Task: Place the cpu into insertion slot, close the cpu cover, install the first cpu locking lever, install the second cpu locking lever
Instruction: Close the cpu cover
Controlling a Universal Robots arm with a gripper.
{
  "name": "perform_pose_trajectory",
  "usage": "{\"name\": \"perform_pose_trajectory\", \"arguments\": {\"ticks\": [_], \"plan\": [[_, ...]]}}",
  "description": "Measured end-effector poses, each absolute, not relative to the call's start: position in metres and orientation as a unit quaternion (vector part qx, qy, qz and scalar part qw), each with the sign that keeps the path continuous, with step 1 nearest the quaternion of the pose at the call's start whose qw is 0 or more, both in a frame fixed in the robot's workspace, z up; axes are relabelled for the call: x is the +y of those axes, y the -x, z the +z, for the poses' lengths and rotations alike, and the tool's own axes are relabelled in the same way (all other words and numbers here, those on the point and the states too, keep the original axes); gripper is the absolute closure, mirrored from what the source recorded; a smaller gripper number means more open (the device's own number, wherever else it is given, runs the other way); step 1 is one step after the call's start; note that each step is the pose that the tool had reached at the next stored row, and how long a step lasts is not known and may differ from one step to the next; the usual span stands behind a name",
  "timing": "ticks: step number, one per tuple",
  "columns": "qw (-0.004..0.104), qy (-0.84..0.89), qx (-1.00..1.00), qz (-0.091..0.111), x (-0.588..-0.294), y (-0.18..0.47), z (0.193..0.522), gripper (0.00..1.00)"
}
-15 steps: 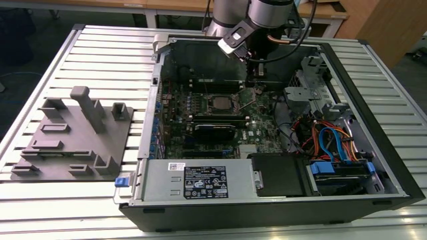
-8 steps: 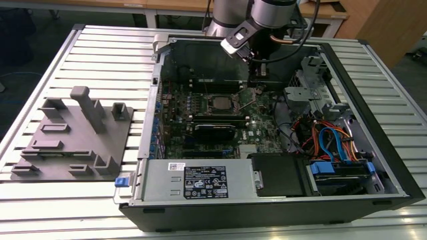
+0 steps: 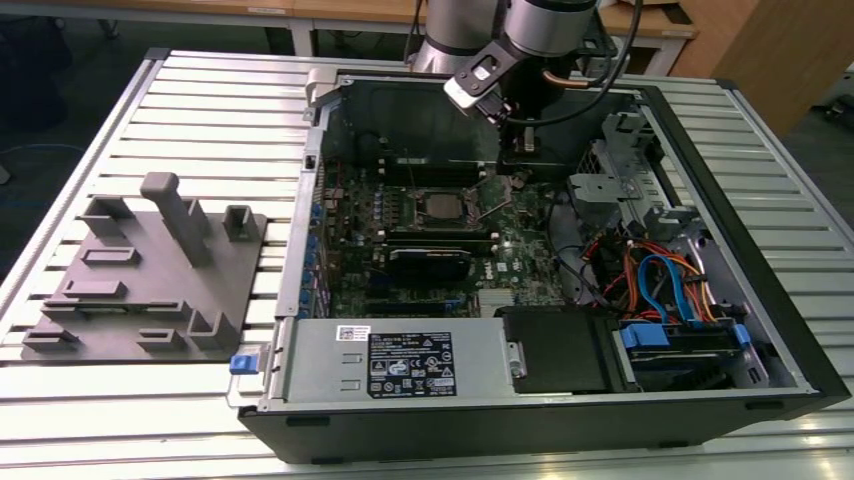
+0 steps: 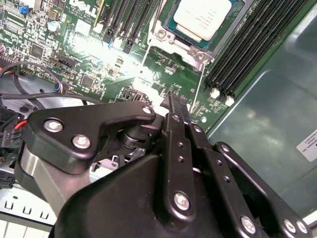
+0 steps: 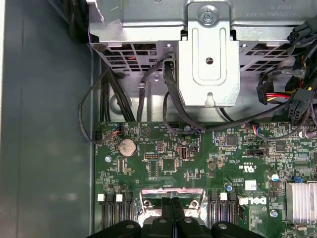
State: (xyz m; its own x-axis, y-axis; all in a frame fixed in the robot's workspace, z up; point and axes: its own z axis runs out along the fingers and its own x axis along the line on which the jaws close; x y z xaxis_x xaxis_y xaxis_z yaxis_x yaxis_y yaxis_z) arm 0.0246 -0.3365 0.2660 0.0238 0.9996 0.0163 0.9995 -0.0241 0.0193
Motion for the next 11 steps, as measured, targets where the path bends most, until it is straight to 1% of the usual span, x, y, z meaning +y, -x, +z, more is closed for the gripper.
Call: {"name": "perform_pose_trajectory", "arguments": {"ticks": [11], "plan": [[0.001, -0.715, 0.699, 0.012, -0.3365, -0.0273, 0.266, 0.9]]}}
